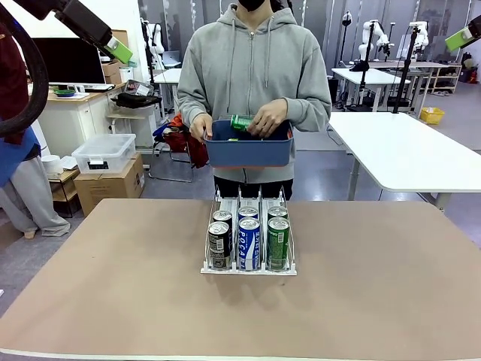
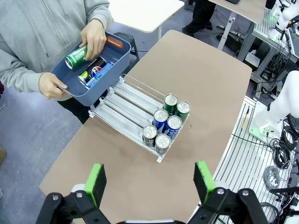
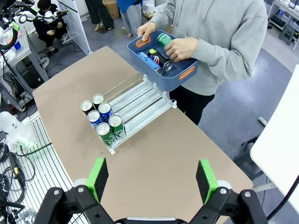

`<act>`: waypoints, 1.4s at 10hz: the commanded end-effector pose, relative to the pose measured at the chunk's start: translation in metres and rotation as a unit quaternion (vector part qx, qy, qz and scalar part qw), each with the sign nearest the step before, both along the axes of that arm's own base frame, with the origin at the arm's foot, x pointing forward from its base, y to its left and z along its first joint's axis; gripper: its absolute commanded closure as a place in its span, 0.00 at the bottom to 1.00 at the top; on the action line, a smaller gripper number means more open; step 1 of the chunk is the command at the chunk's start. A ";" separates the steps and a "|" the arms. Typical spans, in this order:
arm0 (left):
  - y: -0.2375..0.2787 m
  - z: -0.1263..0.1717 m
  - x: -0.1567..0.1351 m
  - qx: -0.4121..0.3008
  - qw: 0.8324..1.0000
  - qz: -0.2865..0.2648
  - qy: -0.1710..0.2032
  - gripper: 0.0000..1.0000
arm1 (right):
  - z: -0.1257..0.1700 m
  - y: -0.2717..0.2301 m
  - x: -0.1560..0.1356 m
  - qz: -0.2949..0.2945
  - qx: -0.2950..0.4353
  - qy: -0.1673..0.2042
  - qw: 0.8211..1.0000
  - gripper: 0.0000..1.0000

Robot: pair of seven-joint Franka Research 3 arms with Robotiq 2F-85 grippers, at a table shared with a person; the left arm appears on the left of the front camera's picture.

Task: Fill the beverage cans into the dispenser.
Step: Pick up the Sprite handed by the human.

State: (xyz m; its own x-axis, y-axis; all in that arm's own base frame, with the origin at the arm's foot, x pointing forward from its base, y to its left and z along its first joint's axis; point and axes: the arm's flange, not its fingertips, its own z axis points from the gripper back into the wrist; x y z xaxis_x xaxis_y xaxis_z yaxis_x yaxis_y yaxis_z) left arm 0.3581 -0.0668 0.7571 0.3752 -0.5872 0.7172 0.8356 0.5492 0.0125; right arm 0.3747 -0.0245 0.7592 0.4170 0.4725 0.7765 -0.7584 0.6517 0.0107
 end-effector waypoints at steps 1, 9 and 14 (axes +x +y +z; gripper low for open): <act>0.000 0.000 0.000 0.000 1.000 0.001 -0.001 0.00 | -0.003 0.000 0.000 0.000 0.001 0.002 1.000 0.00; 0.000 0.000 0.000 0.000 1.000 0.001 -0.001 0.00 | -0.003 0.000 0.000 0.000 0.001 0.002 1.000 0.00; 0.000 0.000 0.000 0.000 1.000 0.001 -0.001 0.00 | -0.003 0.000 0.000 0.000 0.001 0.002 1.000 0.00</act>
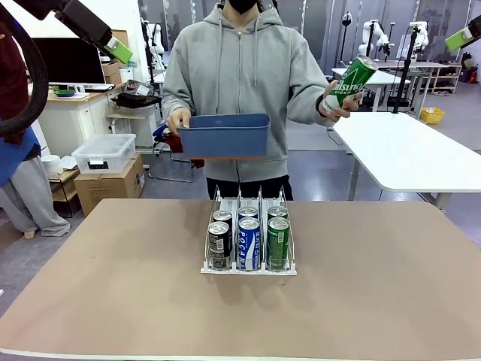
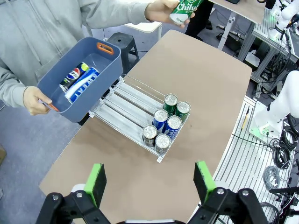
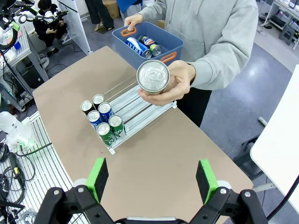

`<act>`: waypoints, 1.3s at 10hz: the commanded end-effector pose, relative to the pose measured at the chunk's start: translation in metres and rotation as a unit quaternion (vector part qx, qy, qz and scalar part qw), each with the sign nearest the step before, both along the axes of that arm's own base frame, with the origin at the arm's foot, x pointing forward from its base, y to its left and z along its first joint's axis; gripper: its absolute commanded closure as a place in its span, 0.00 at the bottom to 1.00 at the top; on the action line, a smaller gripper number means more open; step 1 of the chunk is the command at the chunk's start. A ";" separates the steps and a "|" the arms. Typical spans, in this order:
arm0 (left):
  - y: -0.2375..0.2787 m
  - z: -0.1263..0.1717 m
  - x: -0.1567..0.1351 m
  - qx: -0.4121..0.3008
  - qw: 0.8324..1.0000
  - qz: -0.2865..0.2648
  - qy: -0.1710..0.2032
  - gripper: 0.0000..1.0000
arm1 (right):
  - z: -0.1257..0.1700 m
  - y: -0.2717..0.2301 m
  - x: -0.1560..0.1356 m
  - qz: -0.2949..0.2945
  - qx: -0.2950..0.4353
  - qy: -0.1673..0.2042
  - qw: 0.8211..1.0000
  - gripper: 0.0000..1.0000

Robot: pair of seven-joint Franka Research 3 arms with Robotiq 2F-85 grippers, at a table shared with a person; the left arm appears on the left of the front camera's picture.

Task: Fill the beverage cans into the dispenser.
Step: Pick up the Sprite handed by the human.

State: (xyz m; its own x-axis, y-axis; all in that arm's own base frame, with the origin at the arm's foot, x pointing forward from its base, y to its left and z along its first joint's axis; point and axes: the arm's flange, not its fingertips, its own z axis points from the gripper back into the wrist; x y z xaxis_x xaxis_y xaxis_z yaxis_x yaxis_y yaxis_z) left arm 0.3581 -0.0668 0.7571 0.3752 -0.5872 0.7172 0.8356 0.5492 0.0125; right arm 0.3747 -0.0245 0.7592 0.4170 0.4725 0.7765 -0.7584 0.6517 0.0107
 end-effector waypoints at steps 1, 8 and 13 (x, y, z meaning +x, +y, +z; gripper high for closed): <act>0.000 0.000 0.000 0.000 1.000 0.001 -0.001 0.00 | -0.003 0.000 0.000 0.000 0.001 0.002 1.000 0.00; 0.000 0.000 0.000 0.000 1.000 0.001 -0.001 0.00 | -0.003 0.000 0.000 0.000 0.001 0.002 1.000 0.00; 0.000 0.000 0.000 0.000 1.000 0.000 0.000 0.00 | -0.003 0.000 0.000 0.000 0.001 0.002 1.000 0.00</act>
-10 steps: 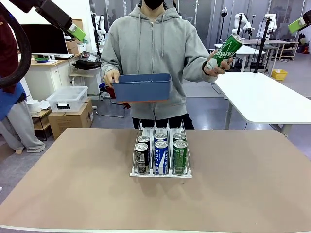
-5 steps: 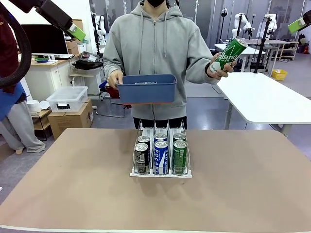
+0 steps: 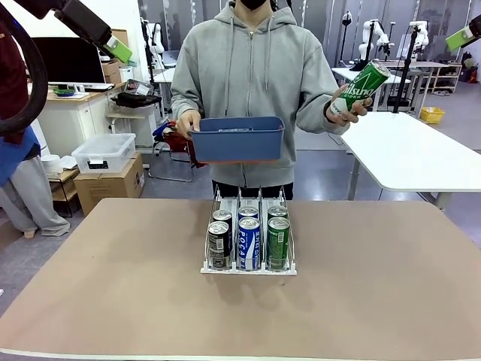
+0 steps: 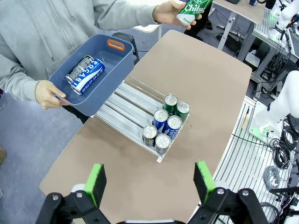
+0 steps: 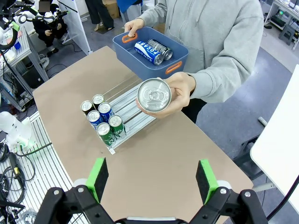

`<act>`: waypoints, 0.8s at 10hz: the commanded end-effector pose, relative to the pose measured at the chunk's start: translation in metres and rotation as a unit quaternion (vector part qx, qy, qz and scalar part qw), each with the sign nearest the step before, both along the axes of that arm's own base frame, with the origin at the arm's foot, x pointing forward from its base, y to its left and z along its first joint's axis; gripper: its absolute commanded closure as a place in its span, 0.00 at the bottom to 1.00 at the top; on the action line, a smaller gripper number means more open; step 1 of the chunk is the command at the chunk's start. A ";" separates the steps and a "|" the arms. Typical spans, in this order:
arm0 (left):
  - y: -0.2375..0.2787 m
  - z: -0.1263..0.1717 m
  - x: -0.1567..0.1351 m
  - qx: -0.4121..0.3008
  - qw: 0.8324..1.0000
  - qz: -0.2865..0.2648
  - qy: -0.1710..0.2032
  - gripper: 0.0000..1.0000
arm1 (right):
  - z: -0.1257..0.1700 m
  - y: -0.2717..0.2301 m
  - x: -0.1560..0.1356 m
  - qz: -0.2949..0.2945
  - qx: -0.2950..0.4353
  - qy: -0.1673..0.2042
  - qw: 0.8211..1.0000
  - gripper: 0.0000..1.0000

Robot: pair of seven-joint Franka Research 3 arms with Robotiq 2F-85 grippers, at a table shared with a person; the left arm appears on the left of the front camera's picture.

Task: Fill the beverage cans into the dispenser.
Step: Pick up the Sprite handed by the human.

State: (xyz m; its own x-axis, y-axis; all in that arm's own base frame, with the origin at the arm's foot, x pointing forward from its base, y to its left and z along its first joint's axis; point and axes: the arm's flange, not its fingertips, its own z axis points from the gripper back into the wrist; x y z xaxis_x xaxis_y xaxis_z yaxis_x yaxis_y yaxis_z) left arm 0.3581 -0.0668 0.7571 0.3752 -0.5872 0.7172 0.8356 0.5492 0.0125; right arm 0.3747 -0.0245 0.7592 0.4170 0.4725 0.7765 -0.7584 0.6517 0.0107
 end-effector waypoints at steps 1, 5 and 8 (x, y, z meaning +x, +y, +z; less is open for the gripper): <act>0.000 0.000 0.000 0.000 1.000 0.000 0.000 0.00 | -0.003 0.000 0.000 0.000 0.001 0.002 1.000 0.00; 0.000 0.000 0.000 0.000 1.000 0.000 0.000 0.00 | -0.003 0.000 0.000 0.000 0.001 0.002 1.000 0.00; 0.000 0.000 0.000 0.000 1.000 0.000 0.000 0.00 | 0.000 0.000 0.000 0.000 0.000 0.000 1.000 0.00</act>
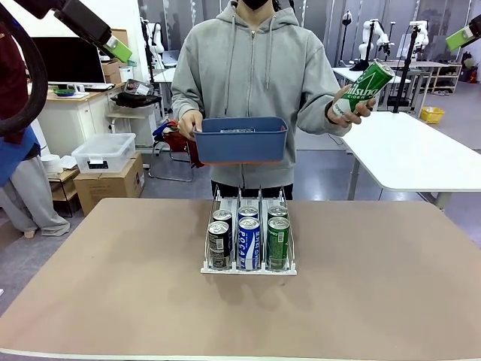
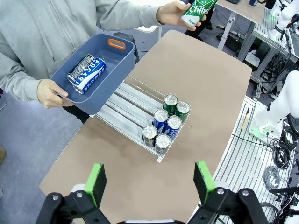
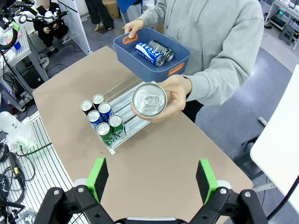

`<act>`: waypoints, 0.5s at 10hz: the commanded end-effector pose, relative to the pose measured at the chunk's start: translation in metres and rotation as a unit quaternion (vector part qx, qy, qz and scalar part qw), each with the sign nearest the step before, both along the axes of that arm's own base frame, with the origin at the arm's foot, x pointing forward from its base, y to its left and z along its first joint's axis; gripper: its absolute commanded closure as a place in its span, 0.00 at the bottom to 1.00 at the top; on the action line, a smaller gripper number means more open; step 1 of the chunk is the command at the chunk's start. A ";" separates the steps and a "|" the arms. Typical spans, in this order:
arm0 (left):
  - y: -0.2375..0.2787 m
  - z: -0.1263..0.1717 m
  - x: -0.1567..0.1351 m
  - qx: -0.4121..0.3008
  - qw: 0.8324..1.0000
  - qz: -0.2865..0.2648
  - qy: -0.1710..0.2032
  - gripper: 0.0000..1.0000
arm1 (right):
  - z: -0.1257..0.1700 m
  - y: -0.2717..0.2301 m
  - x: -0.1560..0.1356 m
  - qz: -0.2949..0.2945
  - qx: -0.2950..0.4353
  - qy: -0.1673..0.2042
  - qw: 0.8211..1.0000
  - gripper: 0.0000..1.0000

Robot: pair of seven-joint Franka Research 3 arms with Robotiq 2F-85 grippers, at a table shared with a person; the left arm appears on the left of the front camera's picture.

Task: Fill the beverage cans into the dispenser.
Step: Pick up the Sprite handed by the human.

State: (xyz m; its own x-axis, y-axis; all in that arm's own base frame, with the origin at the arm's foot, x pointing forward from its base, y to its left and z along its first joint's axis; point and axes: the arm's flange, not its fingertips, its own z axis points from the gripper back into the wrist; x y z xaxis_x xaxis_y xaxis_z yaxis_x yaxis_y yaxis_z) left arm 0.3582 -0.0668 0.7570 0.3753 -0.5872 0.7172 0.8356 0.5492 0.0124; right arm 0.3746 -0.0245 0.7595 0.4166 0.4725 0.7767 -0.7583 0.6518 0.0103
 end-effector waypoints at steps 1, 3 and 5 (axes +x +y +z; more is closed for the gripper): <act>0.000 0.000 0.000 0.000 1.000 0.000 0.000 0.00 | 0.001 0.009 0.001 0.024 -0.005 0.010 1.000 0.00; 0.000 0.000 0.000 0.000 1.000 0.000 0.000 0.00 | 0.004 0.020 0.011 0.058 -0.020 0.033 0.998 0.00; 0.000 0.000 0.000 0.000 1.000 0.000 0.000 0.00 | 0.003 0.037 0.028 0.068 -0.030 0.040 0.996 0.00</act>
State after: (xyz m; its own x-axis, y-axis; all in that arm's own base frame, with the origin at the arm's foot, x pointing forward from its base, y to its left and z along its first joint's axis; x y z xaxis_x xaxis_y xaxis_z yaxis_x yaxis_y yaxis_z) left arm 0.3582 -0.0669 0.7570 0.3753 -0.5874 0.7170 0.8357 0.5491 0.0124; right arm 0.3916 0.0089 0.7565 0.4225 0.5466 0.7230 -0.8197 0.5709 0.0475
